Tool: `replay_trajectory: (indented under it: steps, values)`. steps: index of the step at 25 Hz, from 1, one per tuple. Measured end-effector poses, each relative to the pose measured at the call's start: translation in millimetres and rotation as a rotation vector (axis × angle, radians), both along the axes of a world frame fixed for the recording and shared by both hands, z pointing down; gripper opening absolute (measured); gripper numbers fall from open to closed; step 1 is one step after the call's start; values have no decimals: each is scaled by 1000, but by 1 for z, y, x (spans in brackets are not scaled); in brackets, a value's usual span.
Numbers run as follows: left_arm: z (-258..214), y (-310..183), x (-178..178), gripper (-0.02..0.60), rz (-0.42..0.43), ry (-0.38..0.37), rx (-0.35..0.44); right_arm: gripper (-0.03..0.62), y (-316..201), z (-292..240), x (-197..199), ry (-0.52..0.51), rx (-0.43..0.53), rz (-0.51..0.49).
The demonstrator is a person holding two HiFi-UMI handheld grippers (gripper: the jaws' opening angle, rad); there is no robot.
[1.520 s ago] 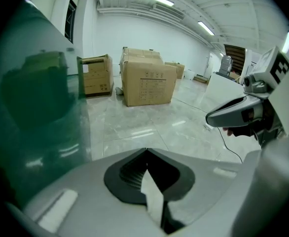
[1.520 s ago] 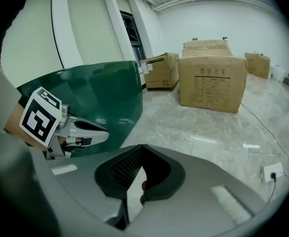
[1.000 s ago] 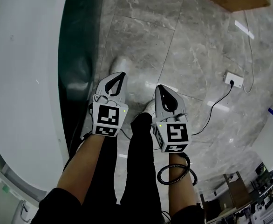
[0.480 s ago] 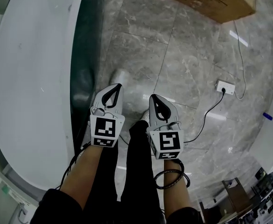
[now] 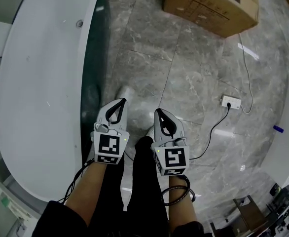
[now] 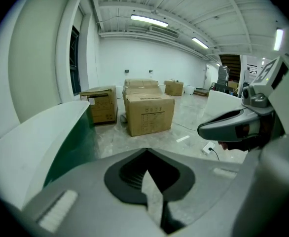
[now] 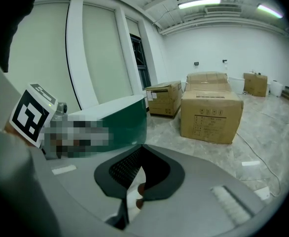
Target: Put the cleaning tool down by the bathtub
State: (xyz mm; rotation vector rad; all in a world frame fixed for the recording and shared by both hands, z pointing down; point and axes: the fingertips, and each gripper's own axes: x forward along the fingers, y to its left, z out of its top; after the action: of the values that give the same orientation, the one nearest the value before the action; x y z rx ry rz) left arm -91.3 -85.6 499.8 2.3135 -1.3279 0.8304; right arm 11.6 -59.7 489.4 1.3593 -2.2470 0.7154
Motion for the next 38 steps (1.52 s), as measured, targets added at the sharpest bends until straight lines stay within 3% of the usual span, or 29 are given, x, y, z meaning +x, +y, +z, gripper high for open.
replay_trajectory:
  steps: [13,18,24,38]
  values:
    - [-56,15,10,0,-14,4,10,25,-8,-70,11,-29,68,32]
    - [-86,3,10,0,-55,25,35,23,-22,-102,17,-53,96,53]
    - [-123,4,13,0,-34,19,74,25,-26,-143,17,-56,144,43]
    - [-189,26,4,0,-74,21,104,25,-7,-202,27,-81,195,63]
